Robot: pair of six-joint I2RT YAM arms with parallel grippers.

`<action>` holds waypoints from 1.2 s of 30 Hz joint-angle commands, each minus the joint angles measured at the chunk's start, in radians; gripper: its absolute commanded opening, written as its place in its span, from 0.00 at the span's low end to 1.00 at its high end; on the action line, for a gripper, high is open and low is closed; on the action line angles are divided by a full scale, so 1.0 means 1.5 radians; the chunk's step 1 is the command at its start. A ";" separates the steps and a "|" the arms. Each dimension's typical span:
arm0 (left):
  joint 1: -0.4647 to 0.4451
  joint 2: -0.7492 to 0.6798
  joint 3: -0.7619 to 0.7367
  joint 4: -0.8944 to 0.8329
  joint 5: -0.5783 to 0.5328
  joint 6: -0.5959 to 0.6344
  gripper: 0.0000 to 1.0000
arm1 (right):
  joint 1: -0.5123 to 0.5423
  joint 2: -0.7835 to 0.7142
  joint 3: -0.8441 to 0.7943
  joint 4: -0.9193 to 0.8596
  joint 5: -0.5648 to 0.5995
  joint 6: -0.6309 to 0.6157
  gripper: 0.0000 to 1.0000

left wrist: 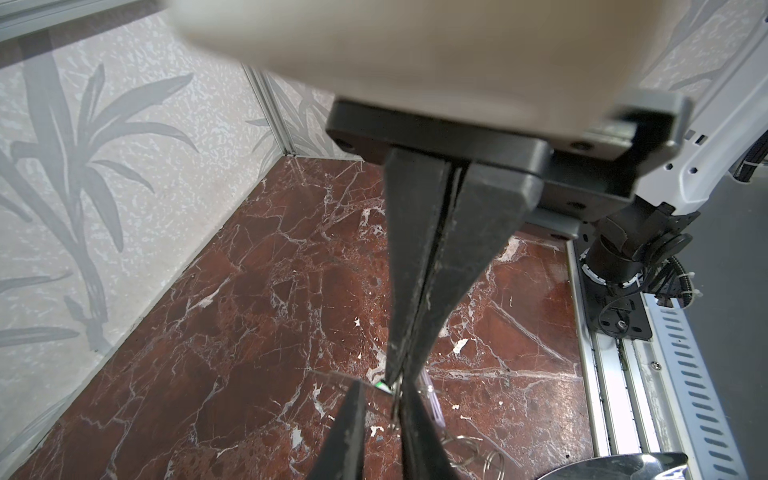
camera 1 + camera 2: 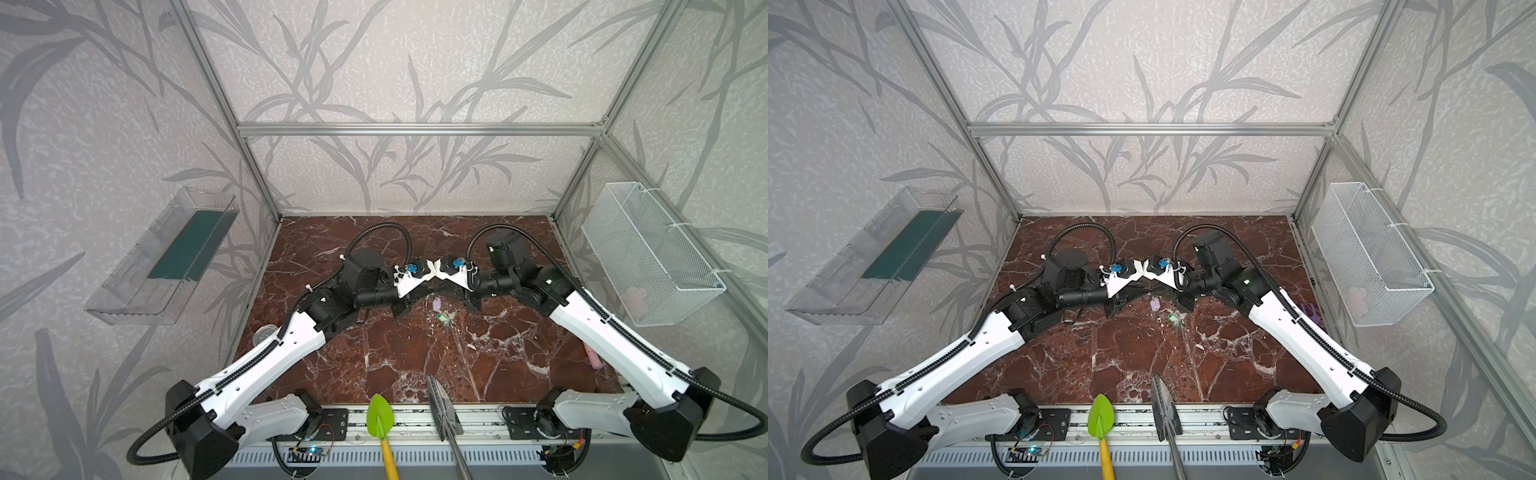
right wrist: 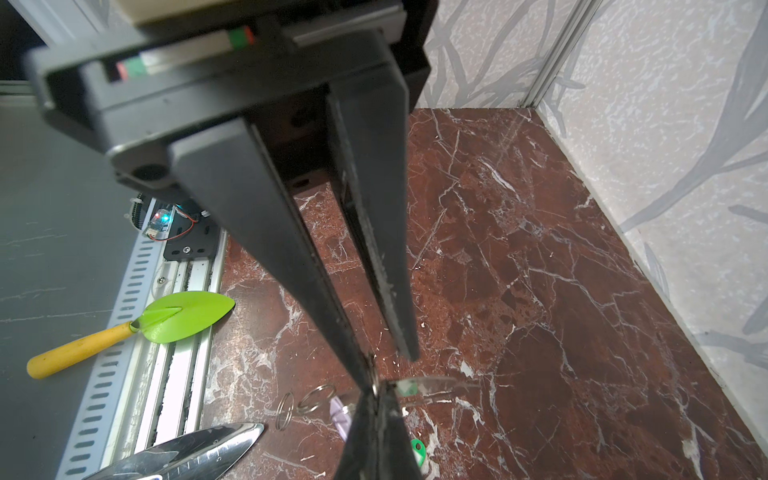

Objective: Put the keys on the keyring

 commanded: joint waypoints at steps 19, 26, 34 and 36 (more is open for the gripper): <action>0.026 -0.011 -0.007 -0.035 0.024 0.016 0.19 | 0.007 -0.017 -0.005 0.061 -0.063 0.000 0.00; 0.029 -0.051 -0.013 -0.037 0.044 0.014 0.20 | 0.007 -0.002 -0.001 0.051 -0.055 -0.003 0.00; 0.030 -0.047 -0.009 -0.040 0.056 0.015 0.22 | 0.007 -0.003 0.001 0.050 -0.062 -0.001 0.00; 0.030 -0.044 -0.008 -0.038 0.060 0.015 0.22 | 0.007 -0.002 0.004 0.046 -0.064 -0.003 0.00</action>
